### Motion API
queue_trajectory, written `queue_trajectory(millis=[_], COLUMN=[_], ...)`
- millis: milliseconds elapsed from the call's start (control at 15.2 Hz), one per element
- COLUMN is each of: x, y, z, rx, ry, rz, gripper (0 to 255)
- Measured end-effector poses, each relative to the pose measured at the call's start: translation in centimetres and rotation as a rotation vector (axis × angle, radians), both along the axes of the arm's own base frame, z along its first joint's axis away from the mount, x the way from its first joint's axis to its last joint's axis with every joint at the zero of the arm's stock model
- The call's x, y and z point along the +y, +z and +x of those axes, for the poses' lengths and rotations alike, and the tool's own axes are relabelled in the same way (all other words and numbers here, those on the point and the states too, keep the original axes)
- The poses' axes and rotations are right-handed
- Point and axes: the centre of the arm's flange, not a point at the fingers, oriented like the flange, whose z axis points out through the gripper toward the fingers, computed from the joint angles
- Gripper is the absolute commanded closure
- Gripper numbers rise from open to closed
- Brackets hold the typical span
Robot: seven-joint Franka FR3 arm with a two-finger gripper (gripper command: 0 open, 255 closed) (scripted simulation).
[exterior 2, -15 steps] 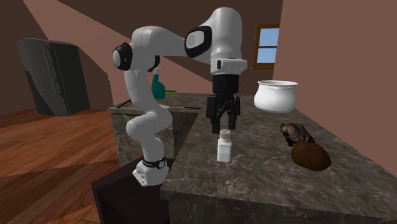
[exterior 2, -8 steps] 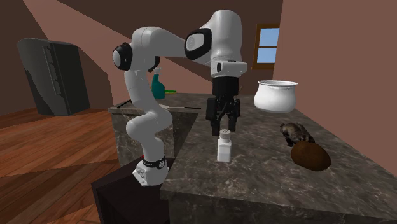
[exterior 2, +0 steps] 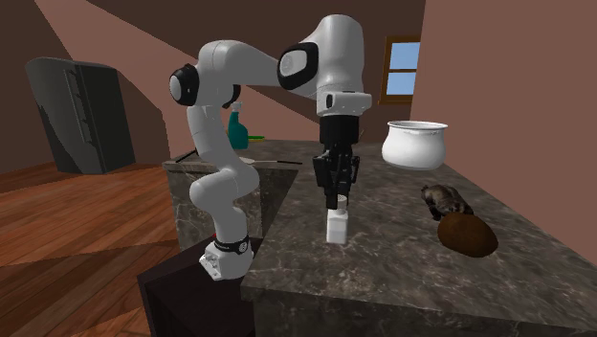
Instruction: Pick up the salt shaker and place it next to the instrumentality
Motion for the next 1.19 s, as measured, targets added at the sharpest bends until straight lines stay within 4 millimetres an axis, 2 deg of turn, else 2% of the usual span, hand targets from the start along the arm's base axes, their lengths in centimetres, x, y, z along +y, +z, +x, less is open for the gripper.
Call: queue_trajectory(millis=[330, 1188], x=[0.0, -0.1], y=[0.6, 7.3], z=[0.0, 0.1], rx=[0.0, 0.0], ry=[0.0, 0.0], rz=[0.0, 0.0], gripper=[255, 255])
